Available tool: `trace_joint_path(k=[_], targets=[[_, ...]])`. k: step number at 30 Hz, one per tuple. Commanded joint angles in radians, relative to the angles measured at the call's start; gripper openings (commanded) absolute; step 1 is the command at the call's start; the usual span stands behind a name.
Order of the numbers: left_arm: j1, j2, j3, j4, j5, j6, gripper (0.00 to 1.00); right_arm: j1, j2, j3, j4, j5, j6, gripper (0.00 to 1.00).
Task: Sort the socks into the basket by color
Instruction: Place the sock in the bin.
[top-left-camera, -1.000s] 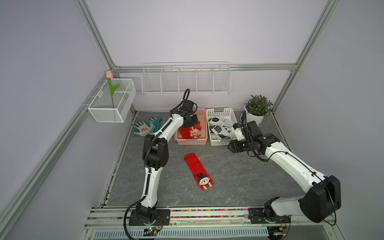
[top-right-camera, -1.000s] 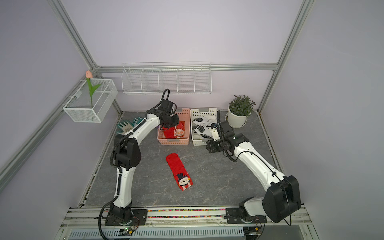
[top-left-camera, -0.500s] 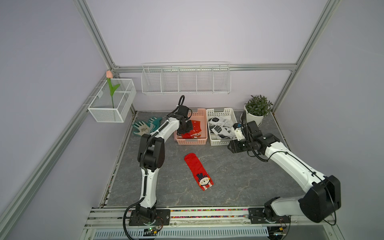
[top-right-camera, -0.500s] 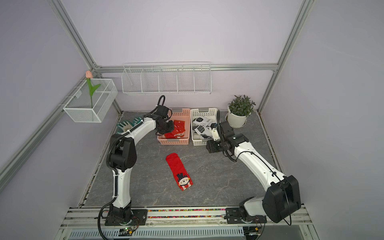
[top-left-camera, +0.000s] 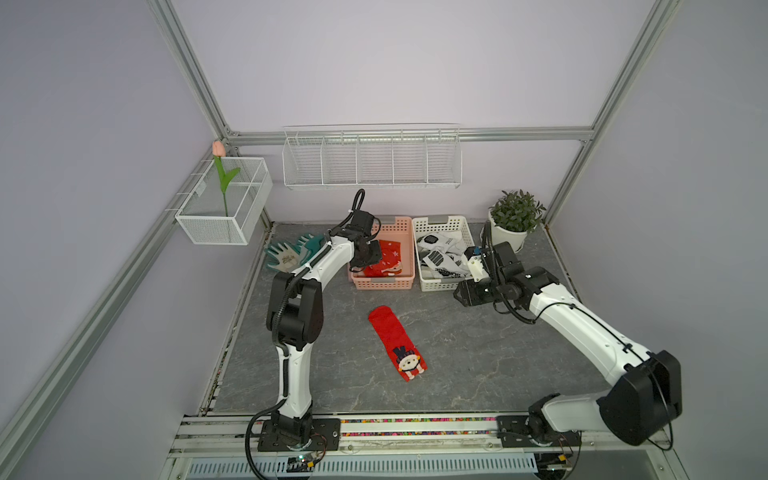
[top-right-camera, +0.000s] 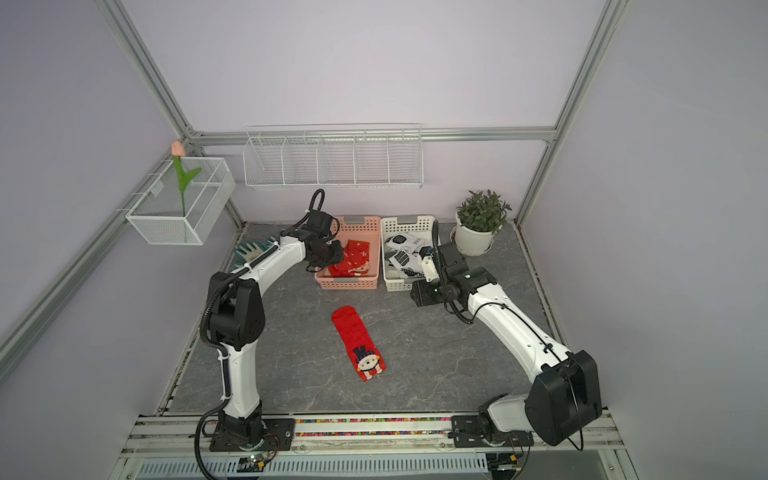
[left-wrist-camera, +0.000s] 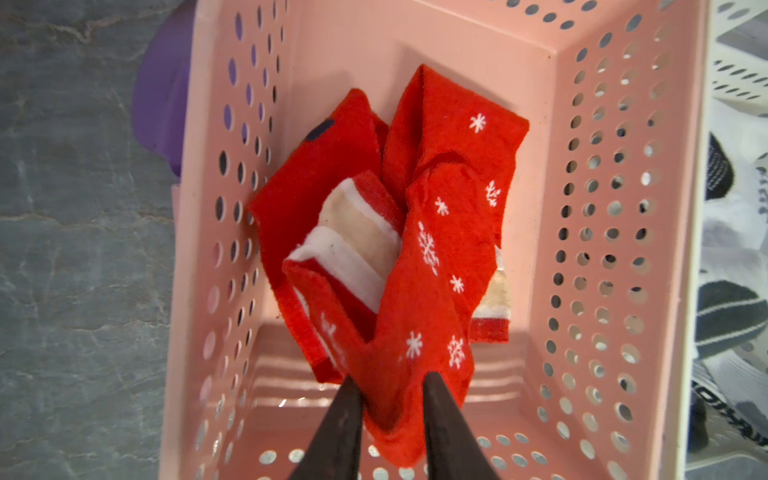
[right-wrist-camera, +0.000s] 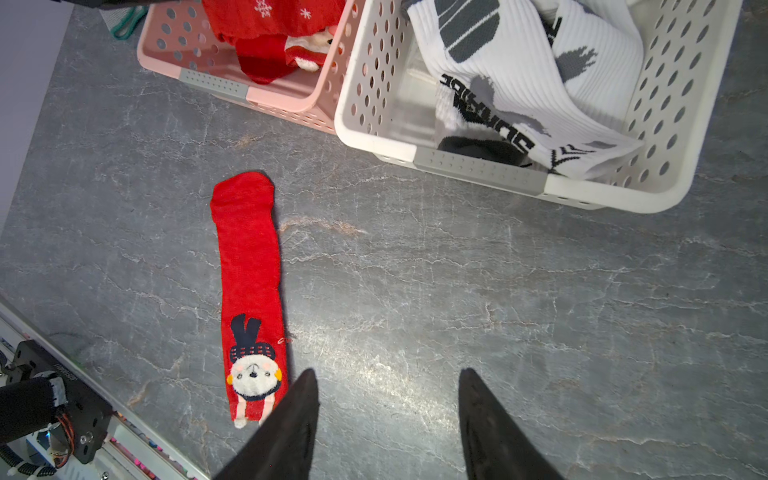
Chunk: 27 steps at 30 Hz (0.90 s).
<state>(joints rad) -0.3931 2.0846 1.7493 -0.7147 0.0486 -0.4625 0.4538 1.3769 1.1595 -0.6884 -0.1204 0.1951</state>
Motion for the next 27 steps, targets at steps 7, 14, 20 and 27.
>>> trace_joint_path(k=[7,14,20,27], targets=[[0.004,-0.079,-0.028,-0.013,-0.014,-0.016,0.33,0.012,0.004,0.019,0.01,-0.009,0.012,0.56],[0.003,-0.134,-0.055,-0.05,-0.014,-0.015,0.34,0.013,0.005,0.02,0.009,-0.002,0.012,0.56],[0.002,-0.225,-0.143,-0.048,-0.001,-0.03,0.34,0.014,0.007,0.02,0.01,0.004,0.014,0.57],[-0.009,-0.386,-0.266,-0.062,0.017,-0.027,0.35,0.015,0.023,0.025,0.014,0.002,0.021,0.57]])
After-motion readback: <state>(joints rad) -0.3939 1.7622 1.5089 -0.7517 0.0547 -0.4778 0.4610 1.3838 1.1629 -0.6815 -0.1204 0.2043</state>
